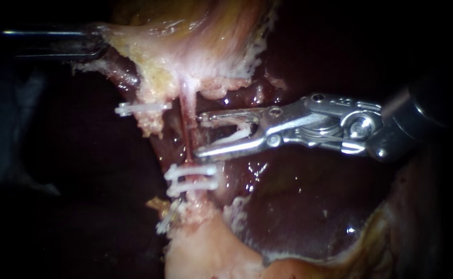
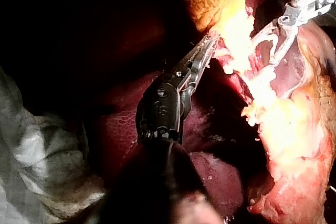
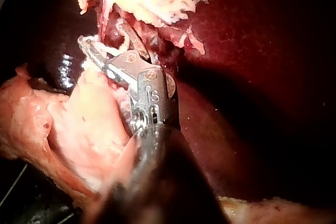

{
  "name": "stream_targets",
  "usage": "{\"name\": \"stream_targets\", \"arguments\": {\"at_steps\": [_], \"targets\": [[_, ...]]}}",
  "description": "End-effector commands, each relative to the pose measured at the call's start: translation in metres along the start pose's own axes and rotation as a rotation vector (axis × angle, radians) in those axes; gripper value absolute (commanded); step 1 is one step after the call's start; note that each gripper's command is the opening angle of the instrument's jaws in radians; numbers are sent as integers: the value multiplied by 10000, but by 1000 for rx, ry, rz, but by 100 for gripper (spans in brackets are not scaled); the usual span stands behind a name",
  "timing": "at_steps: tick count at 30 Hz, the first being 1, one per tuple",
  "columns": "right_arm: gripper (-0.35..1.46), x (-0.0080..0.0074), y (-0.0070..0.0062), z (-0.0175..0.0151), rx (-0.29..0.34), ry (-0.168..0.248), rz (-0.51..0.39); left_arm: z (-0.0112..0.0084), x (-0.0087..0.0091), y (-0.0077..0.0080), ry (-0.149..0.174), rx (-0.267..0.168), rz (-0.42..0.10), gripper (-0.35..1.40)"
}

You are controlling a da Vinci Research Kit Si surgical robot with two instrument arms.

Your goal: Clipping third clip right tube

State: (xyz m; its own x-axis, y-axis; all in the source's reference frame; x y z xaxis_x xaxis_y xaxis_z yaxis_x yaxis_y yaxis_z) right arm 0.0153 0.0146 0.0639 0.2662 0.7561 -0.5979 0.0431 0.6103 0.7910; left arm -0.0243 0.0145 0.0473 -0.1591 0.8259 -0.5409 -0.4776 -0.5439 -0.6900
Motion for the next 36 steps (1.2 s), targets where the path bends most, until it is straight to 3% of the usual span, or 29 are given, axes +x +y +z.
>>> {"name": "stream_targets", "arguments": {"at_steps": [1,36], "targets": [[50,0,1,2,-2,0,0,0,0,0,0,0,0,-35],[50,18,7,58,9,42,-3,1,0,0,0,1,0,-35]]}}
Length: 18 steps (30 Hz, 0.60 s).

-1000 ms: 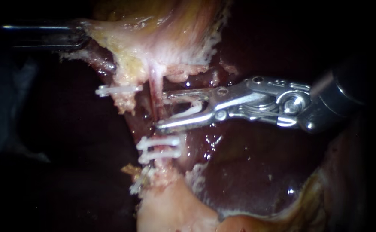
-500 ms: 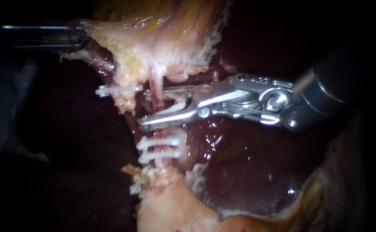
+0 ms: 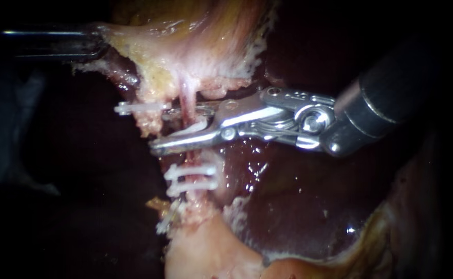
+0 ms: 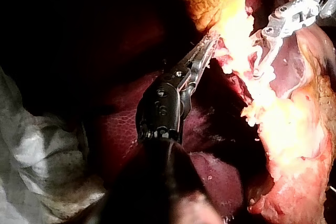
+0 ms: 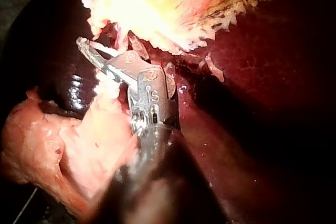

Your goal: Clipping third clip right tube

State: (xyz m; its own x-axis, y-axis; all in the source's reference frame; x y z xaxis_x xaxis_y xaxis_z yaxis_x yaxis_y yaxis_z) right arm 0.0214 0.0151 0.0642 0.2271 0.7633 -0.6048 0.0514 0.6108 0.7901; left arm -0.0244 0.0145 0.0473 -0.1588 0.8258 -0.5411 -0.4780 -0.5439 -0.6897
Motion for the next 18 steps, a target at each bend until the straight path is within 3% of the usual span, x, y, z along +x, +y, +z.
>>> {"name": "stream_targets", "arguments": {"at_steps": [1,9,18], "targets": [[50,0,0,1,1,2,0,0,0,0,0,0,0,-35],[50,1,-3,0,16,19,-2,0,0,0,0,0,0,-35],[48,18,-25,-9,122,74,11,0,0,0,0,0,0,-35]]}}
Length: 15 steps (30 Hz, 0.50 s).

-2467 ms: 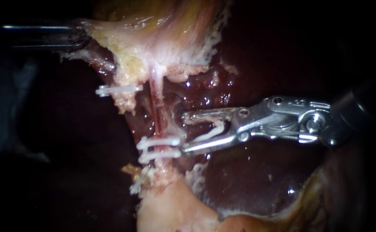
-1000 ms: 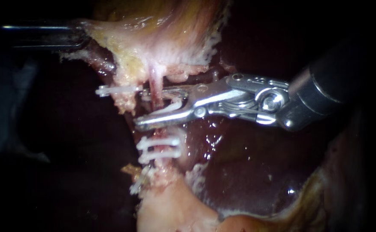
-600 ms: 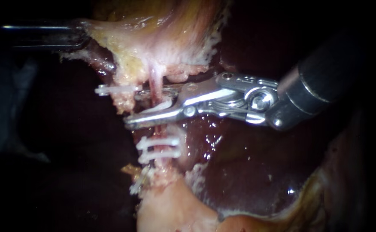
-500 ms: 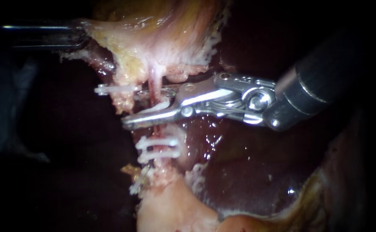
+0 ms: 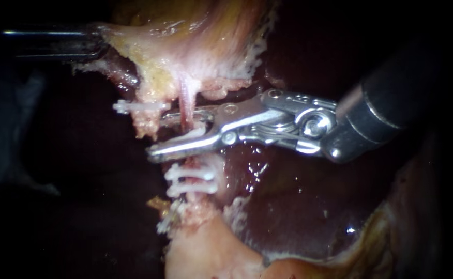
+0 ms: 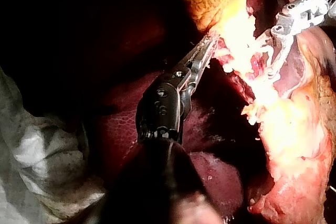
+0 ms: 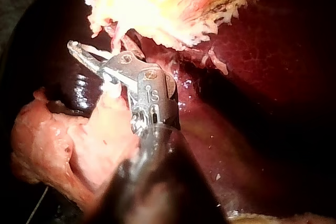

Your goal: Clipping third clip right tube

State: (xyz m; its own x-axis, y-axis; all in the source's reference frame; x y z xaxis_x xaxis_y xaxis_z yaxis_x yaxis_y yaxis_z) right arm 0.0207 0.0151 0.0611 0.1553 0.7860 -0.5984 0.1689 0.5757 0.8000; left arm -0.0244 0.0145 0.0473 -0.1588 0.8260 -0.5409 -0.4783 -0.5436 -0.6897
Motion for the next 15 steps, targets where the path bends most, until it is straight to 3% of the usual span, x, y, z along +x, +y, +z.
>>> {"name": "stream_targets", "arguments": {"at_steps": [1,5,8,15], "targets": [[47,4,-5,1,14,8,12,0,0,0,0,0,0,-35],[46,15,-16,2,56,41,32,0,0,0,0,0,0,-35],[45,20,-22,2,74,41,33,0,0,0,0,0,0,-35],[44,21,-22,3,76,44,46,0,0,0,0,0,0,-35]]}}
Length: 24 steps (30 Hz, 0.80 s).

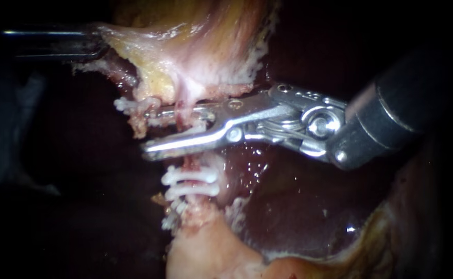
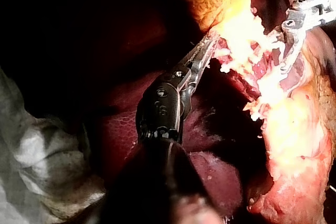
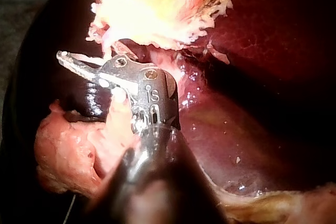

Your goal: Clipping third clip right tube

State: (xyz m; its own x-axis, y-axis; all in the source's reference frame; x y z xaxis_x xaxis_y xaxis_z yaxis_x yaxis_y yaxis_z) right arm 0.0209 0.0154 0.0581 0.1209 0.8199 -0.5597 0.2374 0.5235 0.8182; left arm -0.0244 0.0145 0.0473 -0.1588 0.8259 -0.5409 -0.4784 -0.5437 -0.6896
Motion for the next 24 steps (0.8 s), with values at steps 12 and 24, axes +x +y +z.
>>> {"name": "stream_targets", "arguments": {"at_steps": [12,24], "targets": [[37,3,-1,-2,-3,2,16,0,0,0,0,0,0,-35],[20,2,-2,-6,0,1,22,1,0,0,0,0,0,-35]]}}
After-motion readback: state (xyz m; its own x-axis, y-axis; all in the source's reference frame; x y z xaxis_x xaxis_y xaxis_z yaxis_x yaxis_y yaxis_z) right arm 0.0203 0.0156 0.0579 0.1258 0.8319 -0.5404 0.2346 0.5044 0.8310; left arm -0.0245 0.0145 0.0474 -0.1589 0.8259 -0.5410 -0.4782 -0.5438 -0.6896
